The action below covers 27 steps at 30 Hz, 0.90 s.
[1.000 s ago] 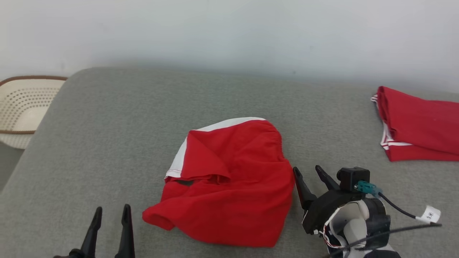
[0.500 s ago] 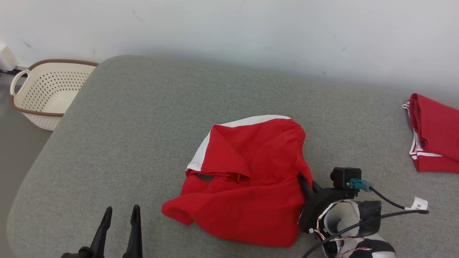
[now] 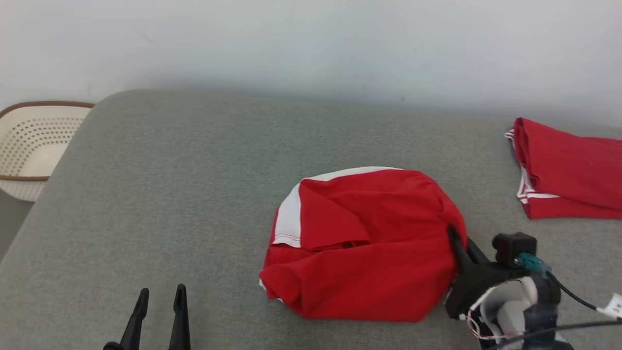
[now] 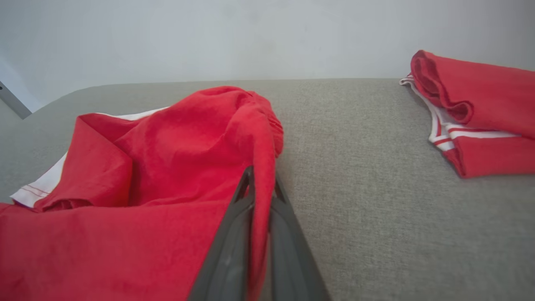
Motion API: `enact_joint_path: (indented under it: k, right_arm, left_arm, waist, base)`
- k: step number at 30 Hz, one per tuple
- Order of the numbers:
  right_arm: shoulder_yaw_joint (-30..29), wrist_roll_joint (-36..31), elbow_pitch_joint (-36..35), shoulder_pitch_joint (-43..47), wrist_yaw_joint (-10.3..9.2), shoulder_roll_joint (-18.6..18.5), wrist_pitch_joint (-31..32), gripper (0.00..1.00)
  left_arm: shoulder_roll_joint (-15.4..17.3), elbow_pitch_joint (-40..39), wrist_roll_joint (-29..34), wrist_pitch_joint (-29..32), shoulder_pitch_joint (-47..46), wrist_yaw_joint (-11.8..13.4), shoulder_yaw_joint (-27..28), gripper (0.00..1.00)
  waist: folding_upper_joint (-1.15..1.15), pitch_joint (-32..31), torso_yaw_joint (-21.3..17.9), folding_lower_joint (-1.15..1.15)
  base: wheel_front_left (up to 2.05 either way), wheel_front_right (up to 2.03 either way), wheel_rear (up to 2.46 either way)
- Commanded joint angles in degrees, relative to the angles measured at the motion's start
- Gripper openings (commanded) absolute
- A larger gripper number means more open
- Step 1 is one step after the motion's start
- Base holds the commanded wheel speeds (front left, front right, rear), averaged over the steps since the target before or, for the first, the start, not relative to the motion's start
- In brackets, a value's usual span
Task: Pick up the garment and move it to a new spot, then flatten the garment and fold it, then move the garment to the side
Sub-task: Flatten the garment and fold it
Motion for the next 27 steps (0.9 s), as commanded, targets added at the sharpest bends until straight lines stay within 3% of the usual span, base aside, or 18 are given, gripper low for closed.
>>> enact_joint_path:
  k: [1, 5, 9, 17, 21, 27]
  right_arm:
    - [-1.4, -1.7, -1.8, 2.1, 0.01, -0.9, -0.2, 0.00]
    - [-7.0, -5.8, -8.7, 6.8, 0.01, -1.8, 2.1, 0.00]
    - [-11.9, -8.8, -18.8, 12.9, 0.01, -0.3, 7.4, 0.00]
    - [-13.4, -11.0, -37.7, 19.6, 0.01, 2.8, 17.3, 0.00]
    - [-11.9, -11.3, -40.0, 16.5, 0.01, 3.9, 19.1, 0.00]
    - [-9.0, -12.0, -32.1, 6.7, 0.01, 5.3, 19.7, 0.00]
  left_arm:
    - [0.0, -0.1, -0.6, -0.2, 0.4, 0.3, -0.1, 1.00]
    - [0.0, -0.2, -1.2, -0.2, 0.5, 0.8, -0.4, 1.00]
    - [0.0, -0.2, -1.5, -0.2, 0.5, 1.1, -0.9, 1.00]
    - [0.0, 0.4, -1.9, -0.2, -0.7, 1.1, -1.9, 1.00]
    - [0.0, 0.7, -1.8, -0.2, -1.3, 0.9, -1.9, 1.00]
    - [0.0, 1.7, -1.9, -0.2, -2.7, 0.6, -2.8, 1.00]
  waist:
    - [0.00, 0.2, -1.5, 0.00]
    - [0.00, 0.4, -2.6, 0.00]
    - [0.00, 0.4, -3.0, 0.00]
    - [0.00, 1.2, -2.1, 0.00]
    - [0.00, 1.6, -1.3, 0.00]
    - [0.00, 2.5, 0.1, 0.00]
  base:
    - [0.00, 0.00, 0.00]
    - [0.00, 0.00, 0.00]
    - [0.00, 0.00, 0.00]
    - [0.00, 0.00, 0.00]
    - [0.00, 0.00, 0.00]
    - [0.00, 0.00, 0.00]
